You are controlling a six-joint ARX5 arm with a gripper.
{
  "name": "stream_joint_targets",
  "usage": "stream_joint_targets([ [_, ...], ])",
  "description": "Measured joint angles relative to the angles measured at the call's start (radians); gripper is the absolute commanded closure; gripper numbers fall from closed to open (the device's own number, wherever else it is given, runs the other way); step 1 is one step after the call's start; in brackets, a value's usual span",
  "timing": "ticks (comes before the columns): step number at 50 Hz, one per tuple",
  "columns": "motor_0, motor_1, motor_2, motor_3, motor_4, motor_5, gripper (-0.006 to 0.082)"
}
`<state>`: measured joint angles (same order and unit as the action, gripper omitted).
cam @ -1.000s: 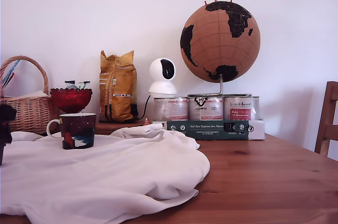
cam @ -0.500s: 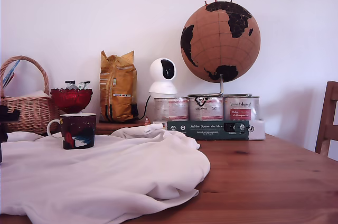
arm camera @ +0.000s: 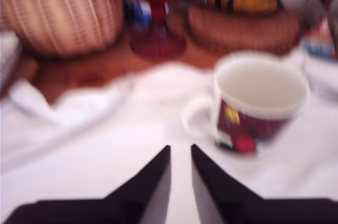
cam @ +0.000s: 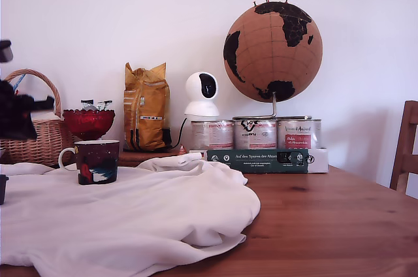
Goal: Pick the grey coffee capsule and place it inside the red coffee cup
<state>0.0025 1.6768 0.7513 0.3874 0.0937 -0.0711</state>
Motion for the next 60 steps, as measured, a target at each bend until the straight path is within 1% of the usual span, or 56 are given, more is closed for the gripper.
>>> stream_joint_targets([
  [2,0.000,0.000,-0.002,-0.045,0.002,0.002,-0.0005],
  [6,0.000,0.000,-0.004,-0.118,0.002,0.018,-0.0005],
  [15,0.000,-0.006,-0.004,-0.182,0.001,0.022,-0.0005],
  [20,0.000,-0.027,-0.004,-0.220,-0.022,0.022,-0.0005],
  [26,0.002,-0.039,-0.004,-0.240,-0.047,0.022,-0.0005],
  [39,0.005,-0.040,-0.004,-0.278,-0.051,0.022,-0.0005],
  [46,0.005,-0.040,-0.004,-0.287,-0.093,0.022,-0.0003],
  [50,0.005,-0.040,-0.004,-0.293,-0.097,0.023,0.0003],
  [53,0.005,-0.040,-0.004,-0.299,-0.098,0.023,0.0050],
  [60,0.005,-0.040,-0.004,-0.321,-0.097,0.023,0.0242],
])
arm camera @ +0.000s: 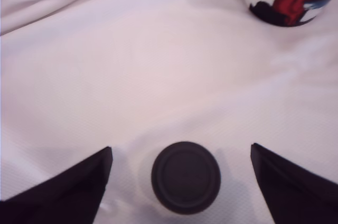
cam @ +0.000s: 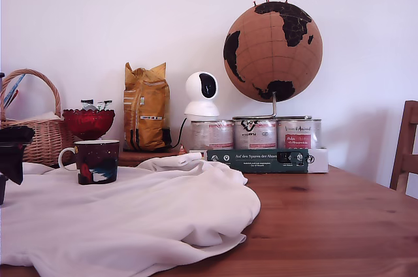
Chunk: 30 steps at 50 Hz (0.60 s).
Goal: Pick the grey coffee capsule and place it inside the red coffee cup
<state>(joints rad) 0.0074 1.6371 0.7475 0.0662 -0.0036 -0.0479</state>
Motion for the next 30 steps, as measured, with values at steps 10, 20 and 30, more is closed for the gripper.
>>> stream_joint_targets([
  [10,0.000,0.000,0.000,0.006,0.000,0.014,0.0433],
  [20,0.003,0.000,0.000,0.005,0.000,0.014,0.0579],
  [30,0.013,0.000,0.000,0.011,0.000,0.014,0.0674],
])
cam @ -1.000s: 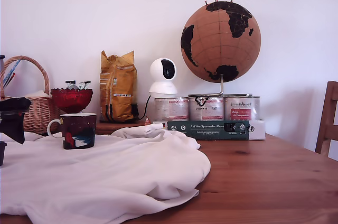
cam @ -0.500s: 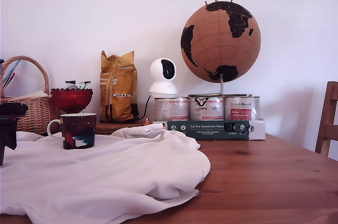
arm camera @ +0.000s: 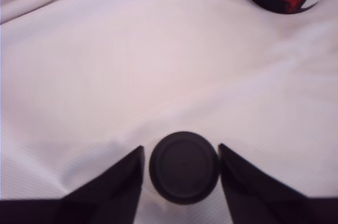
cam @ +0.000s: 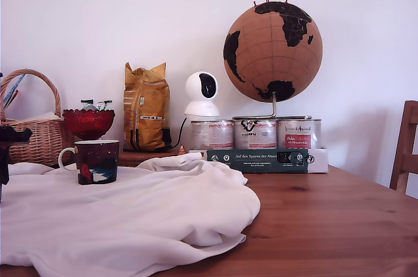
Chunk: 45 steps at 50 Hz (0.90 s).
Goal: Pick the grey coffee capsule and place it inside the red coffee cup
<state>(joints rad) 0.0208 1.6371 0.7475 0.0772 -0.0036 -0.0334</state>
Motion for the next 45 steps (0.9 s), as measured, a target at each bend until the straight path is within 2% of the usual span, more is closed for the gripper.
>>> stream_joint_targets([
  [19,0.001,0.000,0.020,0.064,0.031,-0.021,0.0674],
  [35,-0.029,-0.003,0.303,0.069,0.121,-0.095,0.0674],
  [45,-0.081,-0.010,0.387,0.065,0.131,-0.100,0.0674],
])
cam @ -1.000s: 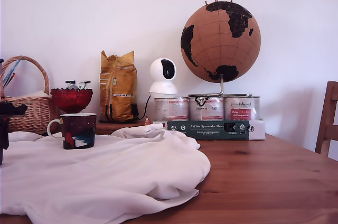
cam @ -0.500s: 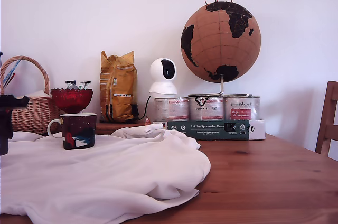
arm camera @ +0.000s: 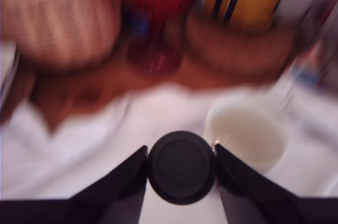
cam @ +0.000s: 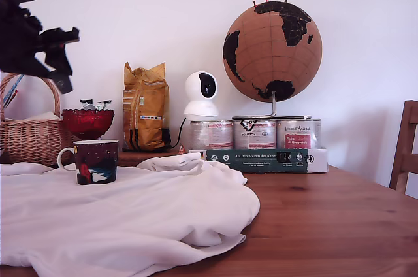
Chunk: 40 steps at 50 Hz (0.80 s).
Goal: Pick the grey coffee capsule and place it inside the red coffee cup
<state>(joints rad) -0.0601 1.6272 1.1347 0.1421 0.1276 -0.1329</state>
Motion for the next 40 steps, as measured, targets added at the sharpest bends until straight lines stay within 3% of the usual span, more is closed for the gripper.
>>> stream_joint_targets([
  [19,-0.018,0.008,0.120,-0.082,0.043,-0.021,0.0674],
  [40,-0.023,0.249,0.385,-0.390,0.115,0.004,0.0671],
])
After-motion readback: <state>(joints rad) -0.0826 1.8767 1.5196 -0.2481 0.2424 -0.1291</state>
